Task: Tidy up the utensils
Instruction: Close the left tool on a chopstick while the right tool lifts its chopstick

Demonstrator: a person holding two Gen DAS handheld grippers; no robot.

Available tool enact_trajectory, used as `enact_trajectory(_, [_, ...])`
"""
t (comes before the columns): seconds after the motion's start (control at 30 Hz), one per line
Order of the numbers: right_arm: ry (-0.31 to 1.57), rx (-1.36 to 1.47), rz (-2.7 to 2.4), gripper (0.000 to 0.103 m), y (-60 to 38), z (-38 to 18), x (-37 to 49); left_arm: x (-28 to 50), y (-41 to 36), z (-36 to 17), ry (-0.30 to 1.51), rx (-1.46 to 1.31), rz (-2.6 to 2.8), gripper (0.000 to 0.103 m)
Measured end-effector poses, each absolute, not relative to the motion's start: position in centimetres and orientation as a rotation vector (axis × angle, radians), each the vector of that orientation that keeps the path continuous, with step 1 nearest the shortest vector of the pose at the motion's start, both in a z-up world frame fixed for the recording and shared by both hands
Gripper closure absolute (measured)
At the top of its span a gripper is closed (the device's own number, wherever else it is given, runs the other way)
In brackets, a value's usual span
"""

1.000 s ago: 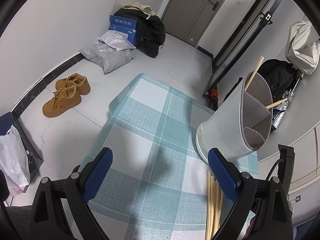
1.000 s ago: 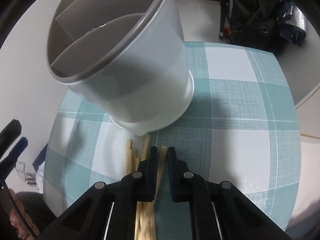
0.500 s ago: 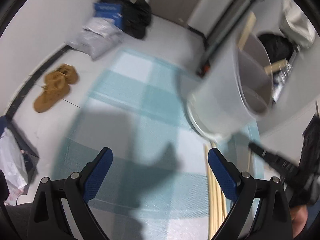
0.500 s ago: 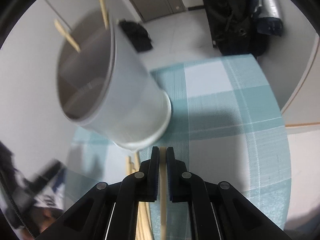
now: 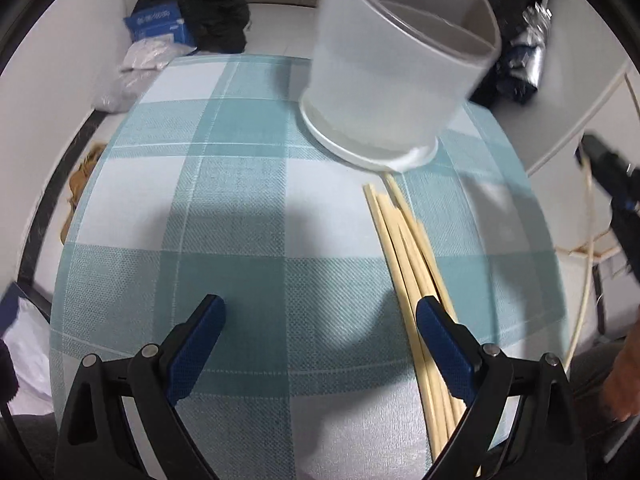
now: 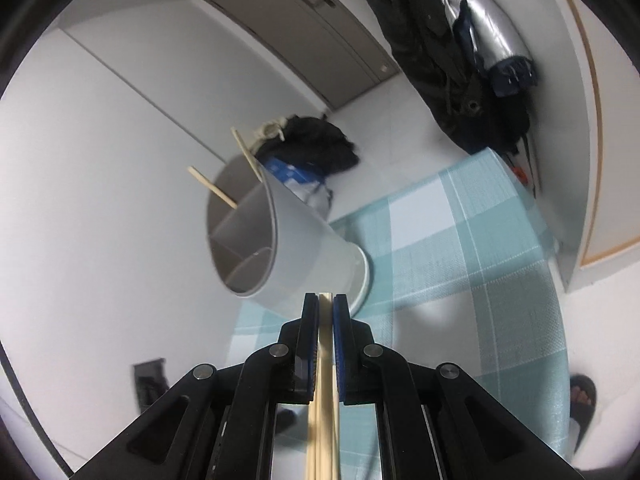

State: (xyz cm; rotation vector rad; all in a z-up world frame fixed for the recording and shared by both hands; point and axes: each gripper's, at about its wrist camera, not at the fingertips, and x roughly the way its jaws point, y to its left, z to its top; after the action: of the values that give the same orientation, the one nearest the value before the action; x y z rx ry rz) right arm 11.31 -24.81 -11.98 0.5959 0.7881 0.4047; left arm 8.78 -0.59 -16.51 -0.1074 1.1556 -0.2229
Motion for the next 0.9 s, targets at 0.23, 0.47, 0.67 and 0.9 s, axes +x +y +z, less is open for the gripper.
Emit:
enact_trajectory(0.23, [0.713, 0.597, 0.417, 0.097, -25.9, -11.6, 10.6, 8.5, -1.3, -16.7, 1.137, -0.003, -0.18, 0.01])
enact_trajectory(0.47, [0.656, 0.617, 0.437, 0.097, -26.9, -10.5, 10.0, 10.1, -1.8, -16.7, 1.182, 0.014, -0.177, 0.01])
enact_trajectory(0.67, [0.625, 0.626, 0.418, 0.097, -27.8, -10.0, 9.9, 11.5, -2.7, -17.0, 1.207, 0.046, -0.142, 0.01])
enact_trajectory(0.9, [0.609, 0.664, 0.386, 0.097, -29.1, -9.7, 10.0, 13.6, -3.3, -16.9, 1.208, 0.044, -0.132, 0.028])
